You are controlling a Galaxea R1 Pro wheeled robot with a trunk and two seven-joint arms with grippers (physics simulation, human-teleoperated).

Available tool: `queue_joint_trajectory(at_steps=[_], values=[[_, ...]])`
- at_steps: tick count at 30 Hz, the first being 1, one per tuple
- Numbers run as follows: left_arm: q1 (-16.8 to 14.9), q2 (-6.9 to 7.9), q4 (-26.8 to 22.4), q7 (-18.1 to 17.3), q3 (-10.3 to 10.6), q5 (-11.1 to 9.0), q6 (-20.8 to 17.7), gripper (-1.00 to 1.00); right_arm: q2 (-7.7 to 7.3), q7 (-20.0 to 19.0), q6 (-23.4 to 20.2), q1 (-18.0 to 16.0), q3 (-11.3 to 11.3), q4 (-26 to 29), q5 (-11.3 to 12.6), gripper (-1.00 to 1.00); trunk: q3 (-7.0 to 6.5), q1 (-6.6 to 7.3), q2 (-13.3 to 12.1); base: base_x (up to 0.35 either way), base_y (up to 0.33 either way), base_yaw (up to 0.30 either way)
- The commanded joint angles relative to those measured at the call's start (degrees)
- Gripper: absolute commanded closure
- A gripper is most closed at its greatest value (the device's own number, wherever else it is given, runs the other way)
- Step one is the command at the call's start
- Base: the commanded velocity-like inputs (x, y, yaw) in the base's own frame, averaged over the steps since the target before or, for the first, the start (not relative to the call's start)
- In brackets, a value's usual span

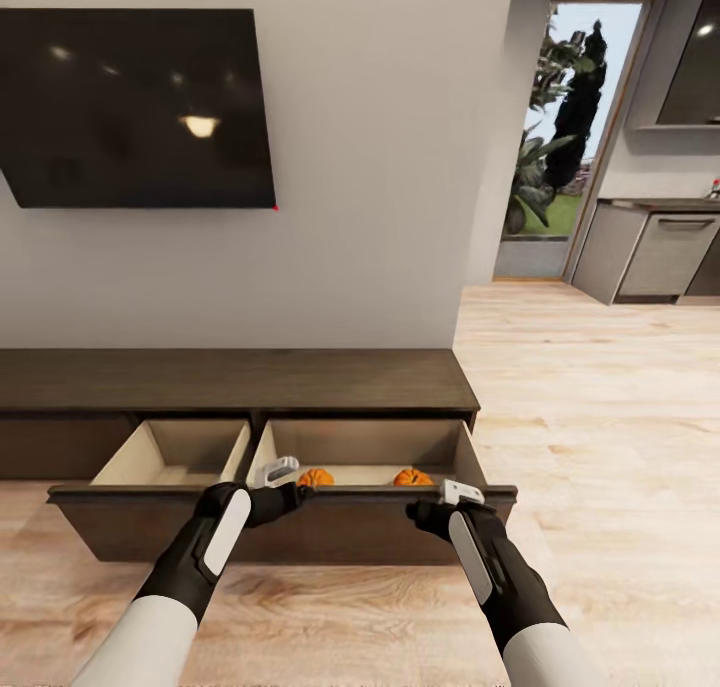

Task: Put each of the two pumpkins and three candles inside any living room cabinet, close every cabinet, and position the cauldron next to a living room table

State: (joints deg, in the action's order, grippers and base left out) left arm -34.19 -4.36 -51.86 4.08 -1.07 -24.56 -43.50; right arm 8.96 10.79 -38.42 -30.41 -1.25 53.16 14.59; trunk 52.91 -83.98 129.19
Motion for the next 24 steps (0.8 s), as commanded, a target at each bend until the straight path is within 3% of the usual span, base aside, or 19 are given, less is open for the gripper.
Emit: queue_joint_trajectory(at_steps=[1,8,17,20,24], values=[[0.0,-0.01,0.0,0.0,0.0,0.0,0.0,-1.0,0.0,-0.1,0.0,0.0,0.0,0.0,0.0,-1.0,0.18,-0.23,0.4,-0.001,0.0,0.0],[0.0,0.05,0.1,0.6,0.1,0.2,0.2,-1.0,0.03,-0.4,-0.2,0.0,0.0,0.0,0.0,-1.0,1.44,-1.76,3.2,0.0,0.0,0.0],[0.0,-0.09,0.5,6.6,0.6,0.2,0.9,-1.0,0.0,-0.4,-0.1,0.0,0.0,0.0,0.0,-1.0,3.06,-3.74,6.8,0.0,0.0,0.0],[0.0,-0.1,0.6,8.5,0.8,0.2,2.8,-1.0,0.0,-0.4,-0.1,0.0,-0.1,-0.1,0.0,-1.0,3.59,-4.4,8.0,0.0,0.0,0.0],[0.0,-0.05,0.7,9.6,0.9,0.2,3.6,-1.0,0.01,-0.4,-0.1,0.0,0.0,-0.1,0.0,-1.0,4.31,-5.28,9.6,0.0,0.0,0.0]])
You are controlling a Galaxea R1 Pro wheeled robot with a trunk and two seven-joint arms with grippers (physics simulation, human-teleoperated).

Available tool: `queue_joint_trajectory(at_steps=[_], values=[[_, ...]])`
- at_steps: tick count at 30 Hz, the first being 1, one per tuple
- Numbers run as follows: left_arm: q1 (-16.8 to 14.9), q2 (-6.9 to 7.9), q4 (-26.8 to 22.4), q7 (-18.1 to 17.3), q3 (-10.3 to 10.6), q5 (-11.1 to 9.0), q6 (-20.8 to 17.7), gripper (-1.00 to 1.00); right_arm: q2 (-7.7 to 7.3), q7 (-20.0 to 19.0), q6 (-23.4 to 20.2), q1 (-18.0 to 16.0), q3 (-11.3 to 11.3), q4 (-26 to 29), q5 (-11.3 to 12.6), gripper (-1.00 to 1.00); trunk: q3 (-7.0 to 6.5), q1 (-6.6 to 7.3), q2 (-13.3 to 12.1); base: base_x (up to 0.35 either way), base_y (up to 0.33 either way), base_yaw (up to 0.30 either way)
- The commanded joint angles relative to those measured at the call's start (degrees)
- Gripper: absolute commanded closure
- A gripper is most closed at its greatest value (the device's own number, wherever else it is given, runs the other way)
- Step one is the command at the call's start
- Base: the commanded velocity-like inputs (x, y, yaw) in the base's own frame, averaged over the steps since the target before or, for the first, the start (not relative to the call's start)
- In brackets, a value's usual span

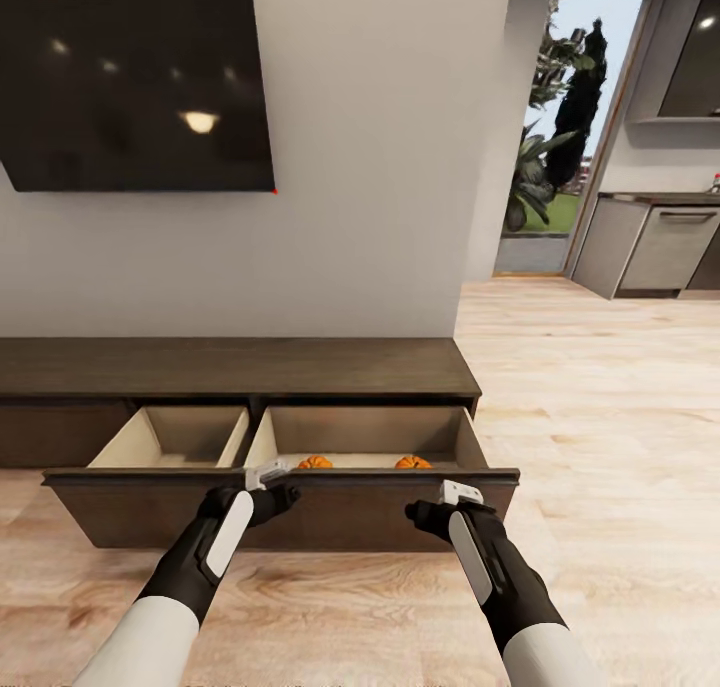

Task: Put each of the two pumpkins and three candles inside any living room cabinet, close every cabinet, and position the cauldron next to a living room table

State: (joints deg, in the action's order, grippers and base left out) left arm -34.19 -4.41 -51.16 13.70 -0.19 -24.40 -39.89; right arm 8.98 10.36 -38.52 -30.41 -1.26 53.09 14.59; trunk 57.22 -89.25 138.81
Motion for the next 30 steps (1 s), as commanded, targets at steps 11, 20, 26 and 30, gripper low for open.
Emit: queue_joint_trajectory(at_steps=[11,20,26,30], values=[[0.0,-0.1,0.7,1.2,0.6,1.0,3.4,-1.0,-0.01,0.1,0.6,0.0,0.0,-0.4,-0.4,-1.0,1.98,-2.42,4.4,0.0,0.0,0.0],[0.0,-0.45,5.3,1.3,2.0,8.3,10.6,-1.0,-0.03,0.5,2.0,0.0,0.3,-1.0,-1.1,-1.0,3.97,-2.65,4.5,0.0,0.0,0.0],[0.0,-1.27,7.6,1.3,5.7,9.9,12.8,-1.0,-0.23,0.5,6.2,0.0,4.8,-2.7,-1.7,-1.0,5.3,-2.81,4.6,0.0,0.0,0.0],[0.0,-1.37,7.9,1.2,6.9,10.0,14.7,-1.0,-0.27,0.5,8.1,0.0,6.7,-3.3,-1.7,-1.0,6.19,-2.91,4.7,0.0,0.0,0.0]])
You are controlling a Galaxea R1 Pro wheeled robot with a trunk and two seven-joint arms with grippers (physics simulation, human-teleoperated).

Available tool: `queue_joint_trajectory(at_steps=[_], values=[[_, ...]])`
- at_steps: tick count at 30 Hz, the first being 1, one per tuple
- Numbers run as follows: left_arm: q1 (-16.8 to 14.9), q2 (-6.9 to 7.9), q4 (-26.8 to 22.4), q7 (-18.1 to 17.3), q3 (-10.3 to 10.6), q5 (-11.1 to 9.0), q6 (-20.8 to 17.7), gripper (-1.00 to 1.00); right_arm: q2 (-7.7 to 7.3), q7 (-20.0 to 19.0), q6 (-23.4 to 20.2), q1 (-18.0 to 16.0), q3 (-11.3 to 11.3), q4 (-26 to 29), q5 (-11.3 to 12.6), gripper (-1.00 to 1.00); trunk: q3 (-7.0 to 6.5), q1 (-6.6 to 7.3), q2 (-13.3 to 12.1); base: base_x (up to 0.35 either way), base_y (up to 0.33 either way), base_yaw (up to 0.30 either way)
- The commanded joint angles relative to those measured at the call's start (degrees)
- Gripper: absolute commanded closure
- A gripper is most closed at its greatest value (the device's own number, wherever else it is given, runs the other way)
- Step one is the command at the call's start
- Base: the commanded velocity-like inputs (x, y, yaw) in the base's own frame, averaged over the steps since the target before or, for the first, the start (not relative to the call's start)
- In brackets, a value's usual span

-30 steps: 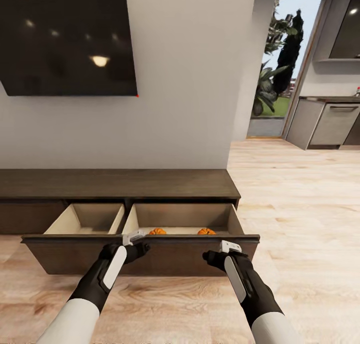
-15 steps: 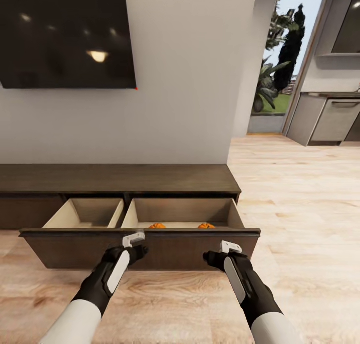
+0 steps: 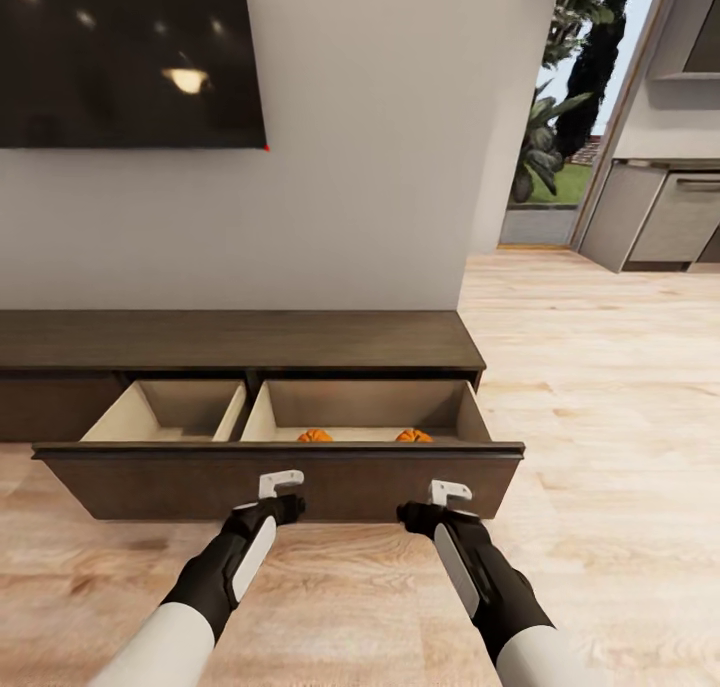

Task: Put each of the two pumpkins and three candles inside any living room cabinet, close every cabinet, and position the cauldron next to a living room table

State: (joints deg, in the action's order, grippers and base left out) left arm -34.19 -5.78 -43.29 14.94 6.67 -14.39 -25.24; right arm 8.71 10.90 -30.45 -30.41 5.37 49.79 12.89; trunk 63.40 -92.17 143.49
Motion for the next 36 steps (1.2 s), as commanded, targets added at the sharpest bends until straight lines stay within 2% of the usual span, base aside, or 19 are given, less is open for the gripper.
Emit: queue_joint_trajectory(at_steps=[1,6,23,29,34,36], values=[[0.0,-0.01,0.0,0.0,0.1,0.0,0.2,-1.0,-0.02,0.0,0.5,0.0,0.2,-0.1,0.0,-1.0,0.23,-0.02,0.0,0.0,0.0,0.0],[0.0,-0.02,0.0,0.0,0.2,0.1,0.6,-1.0,-0.09,0.0,1.2,0.0,0.5,-0.1,0.0,-1.0,1.34,-0.15,0.1,0.0,0.0,0.0],[0.0,0.06,0.1,-0.2,0.2,0.0,0.6,-1.0,-0.18,0.0,1.8,0.0,0.5,-0.1,0.0,-1.0,1.34,-0.15,0.1,0.017,0.006,0.0],[0.0,0.11,0.1,-0.2,0.3,-0.1,0.7,-1.0,-0.3,-0.1,6.9,0.1,0.6,-0.5,-0.1,-1.0,1.34,-0.15,0.1,0.153,0.062,0.0],[0.0,0.07,0.1,-0.2,0.3,-0.1,0.7,-1.0,-0.46,-0.1,9.1,0.1,0.5,-1.2,-0.1,-1.0,1.34,-0.15,0.1,0.021,0.008,0.0],[0.0,0.07,0.1,-0.2,0.3,-0.1,0.7,-1.0,-0.49,-0.2,10.1,0.1,0.6,-1.5,-0.1,-1.0,1.78,-0.2,0.1,0.006,0.002,0.0]])
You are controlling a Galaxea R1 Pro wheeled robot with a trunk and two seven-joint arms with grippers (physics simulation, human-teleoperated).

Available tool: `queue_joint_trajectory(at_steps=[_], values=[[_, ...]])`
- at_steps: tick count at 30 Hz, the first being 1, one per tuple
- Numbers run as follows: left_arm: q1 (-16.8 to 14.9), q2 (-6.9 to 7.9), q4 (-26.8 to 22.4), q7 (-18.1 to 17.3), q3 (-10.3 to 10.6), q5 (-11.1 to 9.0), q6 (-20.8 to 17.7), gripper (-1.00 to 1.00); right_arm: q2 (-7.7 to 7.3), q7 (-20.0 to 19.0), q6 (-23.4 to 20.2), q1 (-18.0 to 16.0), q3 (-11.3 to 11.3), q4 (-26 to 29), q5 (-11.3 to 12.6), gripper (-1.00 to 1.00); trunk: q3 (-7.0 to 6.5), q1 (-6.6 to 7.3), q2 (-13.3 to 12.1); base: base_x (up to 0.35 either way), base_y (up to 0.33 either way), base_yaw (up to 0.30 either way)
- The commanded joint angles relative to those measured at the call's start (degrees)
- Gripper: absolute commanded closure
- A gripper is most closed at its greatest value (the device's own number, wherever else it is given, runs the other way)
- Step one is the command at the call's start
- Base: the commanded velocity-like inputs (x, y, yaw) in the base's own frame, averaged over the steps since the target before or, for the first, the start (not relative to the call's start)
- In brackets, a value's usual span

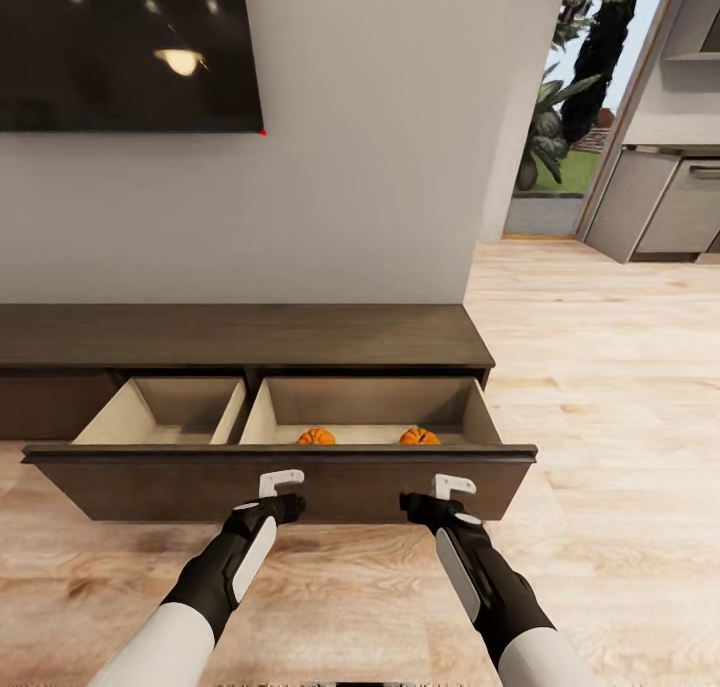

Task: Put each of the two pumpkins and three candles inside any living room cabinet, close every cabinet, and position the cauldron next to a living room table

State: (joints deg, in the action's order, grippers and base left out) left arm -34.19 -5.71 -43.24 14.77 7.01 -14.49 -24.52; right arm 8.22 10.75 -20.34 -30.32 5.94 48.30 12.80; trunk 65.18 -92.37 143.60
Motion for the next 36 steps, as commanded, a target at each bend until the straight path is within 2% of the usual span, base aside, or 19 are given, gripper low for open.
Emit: queue_joint_trajectory(at_steps=[1,16,22,27,31,34,36], values=[[0.0,0.0,0.0,0.0,0.0,0.0,0.0,-1.0,0.01,-0.1,0.9,0.0,0.0,-0.6,0.0,-1.0,0.23,-0.02,0.0,0.003,0.001,0.0],[0.0,-0.01,0.0,0.0,0.0,0.1,0.5,-1.0,-0.04,-0.2,5.1,0.0,0.0,-2.9,-0.1,-1.0,3.55,-0.41,0.2,0.001,0.0,0.0],[0.0,-0.01,1.2,0.0,0.0,0.1,6.1,-1.0,-0.05,-0.2,6.1,0.0,0.0,-3.0,-0.1,-1.0,4.88,-0.56,0.3,0.0,0.0,0.0],[0.0,-0.08,4.6,0.0,0.1,0.1,13.0,-1.0,-0.06,-0.2,7.8,0.1,0.0,-3.0,-0.1,-1.0,4.88,-0.56,0.3,0.0,0.0,0.0],[0.0,-0.09,5.4,-0.1,0.9,0.1,14.4,-1.0,-0.12,-0.3,9.2,0.2,0.0,-3.0,-0.1,-1.0,4.88,-0.56,0.3,0.002,0.0,0.0],[0.0,-0.04,5.9,0.0,2.7,0.1,14.6,-1.0,-0.13,-0.3,10.4,0.4,0.0,-3.0,-0.1,-1.0,4.88,-0.56,0.3,0.158,0.0,0.0],[0.0,-0.02,6.0,0.0,3.1,0.1,14.7,-1.0,-0.14,-0.3,10.6,0.4,0.0,-3.0,-0.1,-1.0,4.88,-0.56,0.3,0.276,0.0,0.0]])
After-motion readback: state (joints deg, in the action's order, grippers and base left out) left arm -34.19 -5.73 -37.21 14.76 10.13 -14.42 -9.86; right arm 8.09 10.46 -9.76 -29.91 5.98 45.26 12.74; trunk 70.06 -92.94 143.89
